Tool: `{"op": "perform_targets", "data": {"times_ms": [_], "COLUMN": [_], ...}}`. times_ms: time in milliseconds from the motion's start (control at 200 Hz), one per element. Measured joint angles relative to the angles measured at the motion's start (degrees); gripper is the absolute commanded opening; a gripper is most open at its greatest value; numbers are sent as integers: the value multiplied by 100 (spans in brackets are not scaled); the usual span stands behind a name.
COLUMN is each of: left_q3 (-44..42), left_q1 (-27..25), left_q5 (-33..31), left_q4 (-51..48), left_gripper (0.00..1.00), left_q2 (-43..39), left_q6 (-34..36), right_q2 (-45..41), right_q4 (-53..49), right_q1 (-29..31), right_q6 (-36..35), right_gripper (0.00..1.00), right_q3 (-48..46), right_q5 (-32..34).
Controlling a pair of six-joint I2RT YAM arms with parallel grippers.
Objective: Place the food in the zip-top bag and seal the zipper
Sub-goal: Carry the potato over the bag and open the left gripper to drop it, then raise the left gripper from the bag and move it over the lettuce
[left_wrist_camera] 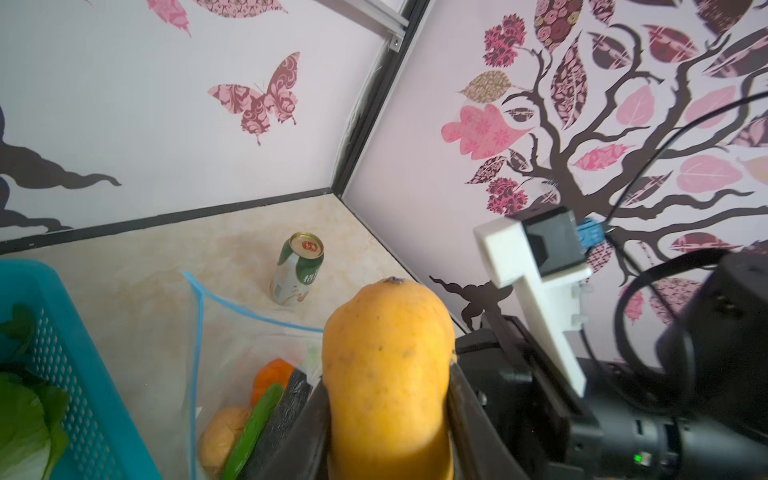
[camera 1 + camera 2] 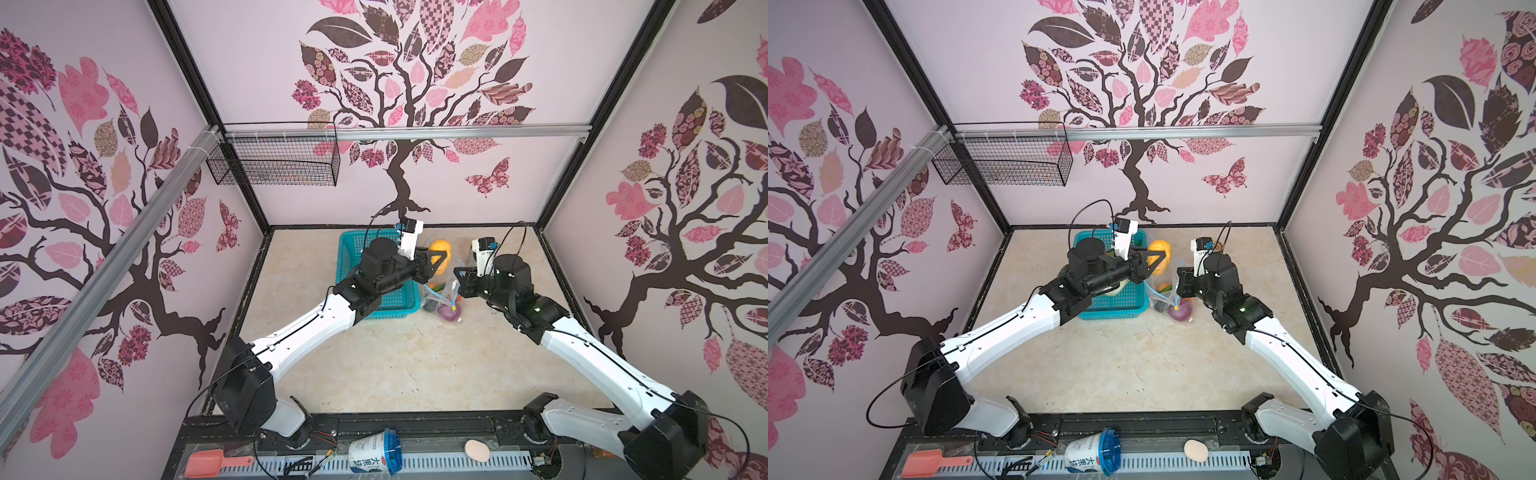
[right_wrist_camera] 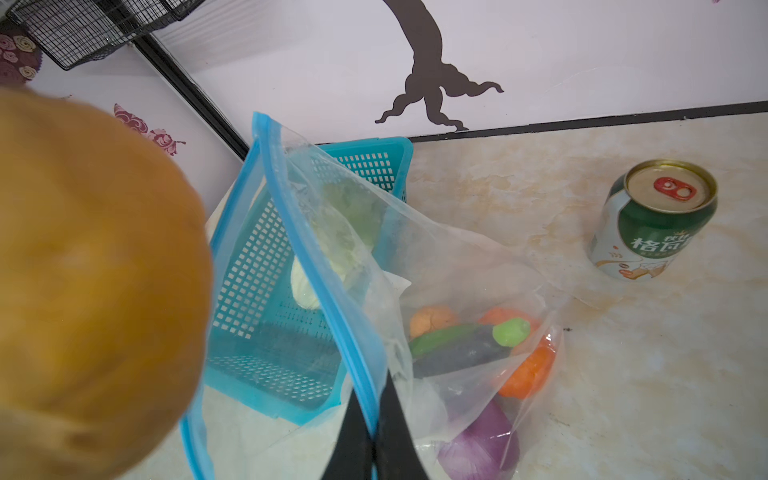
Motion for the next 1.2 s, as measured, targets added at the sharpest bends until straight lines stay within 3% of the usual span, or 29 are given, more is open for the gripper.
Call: {"op": "perform_targets", "data": {"times_ms": [330, 455, 565, 650, 820, 1060, 1200], "left_q3": [-155, 212, 560, 640, 699, 730, 730], "left_q1": [-584, -588, -577, -577, -579, -573, -557], "left_q5": [-1158, -1432, -1537, -1556, -1598, -1628, -2044], "left_q4": [-461, -1032, -1423, -1613, -1812, -1965, -1965], "left_gripper": [37, 39, 46, 60, 74, 76, 77], "left_q2": [284, 662, 975, 1047, 1038, 599, 83], "left_q6": [337, 437, 470, 498, 444, 420, 579], "right_q2": [-103, -144, -164, -173, -177, -177, -177], "right_q4": [20, 44, 46, 55, 79, 85, 83], "right_q1": [0, 0, 0, 0, 0, 0, 0], "right_q6": [26, 24, 22, 20, 2, -2, -2], "right_gripper": [0, 0, 0, 0, 0, 0, 0], "right_q3": [-9, -11, -17, -31, -87, -92, -92], "right_q5": [118, 116, 111, 107, 107, 114, 116]}}
